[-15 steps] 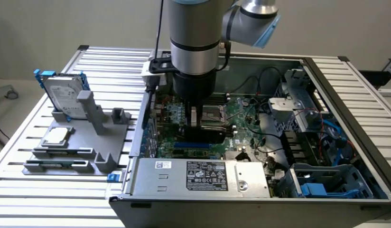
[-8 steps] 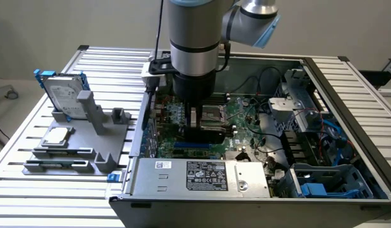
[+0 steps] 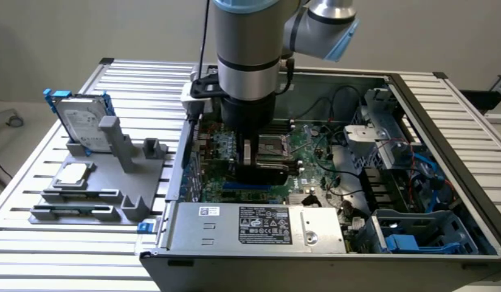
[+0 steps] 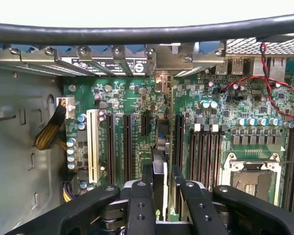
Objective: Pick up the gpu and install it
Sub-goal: 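Insert the gpu into the slot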
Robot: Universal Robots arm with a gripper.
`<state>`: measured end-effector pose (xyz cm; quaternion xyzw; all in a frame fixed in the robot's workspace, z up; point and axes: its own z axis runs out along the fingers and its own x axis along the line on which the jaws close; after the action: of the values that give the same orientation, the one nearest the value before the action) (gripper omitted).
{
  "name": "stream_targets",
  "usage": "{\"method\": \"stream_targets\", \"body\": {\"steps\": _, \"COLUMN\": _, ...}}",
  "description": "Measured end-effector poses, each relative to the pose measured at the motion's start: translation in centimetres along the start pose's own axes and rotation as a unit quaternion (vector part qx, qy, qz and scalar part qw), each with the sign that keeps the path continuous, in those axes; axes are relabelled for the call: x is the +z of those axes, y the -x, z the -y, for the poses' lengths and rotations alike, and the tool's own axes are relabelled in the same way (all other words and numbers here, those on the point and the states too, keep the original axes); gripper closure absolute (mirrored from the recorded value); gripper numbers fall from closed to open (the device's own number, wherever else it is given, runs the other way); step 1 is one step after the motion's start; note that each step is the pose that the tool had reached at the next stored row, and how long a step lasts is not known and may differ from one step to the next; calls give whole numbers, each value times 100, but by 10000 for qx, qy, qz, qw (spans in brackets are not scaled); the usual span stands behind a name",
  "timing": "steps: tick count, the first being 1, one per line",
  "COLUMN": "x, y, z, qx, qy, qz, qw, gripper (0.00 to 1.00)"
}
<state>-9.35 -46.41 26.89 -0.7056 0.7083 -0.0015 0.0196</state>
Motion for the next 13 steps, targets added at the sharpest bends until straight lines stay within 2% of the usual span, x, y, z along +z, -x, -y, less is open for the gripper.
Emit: {"method": "stream_targets", "body": {"steps": 13, "x": 30, "y": -1, "z": -12, "qx": 5, "qy": 6, "qz": 49, "qw": 10000, "gripper": 74}}
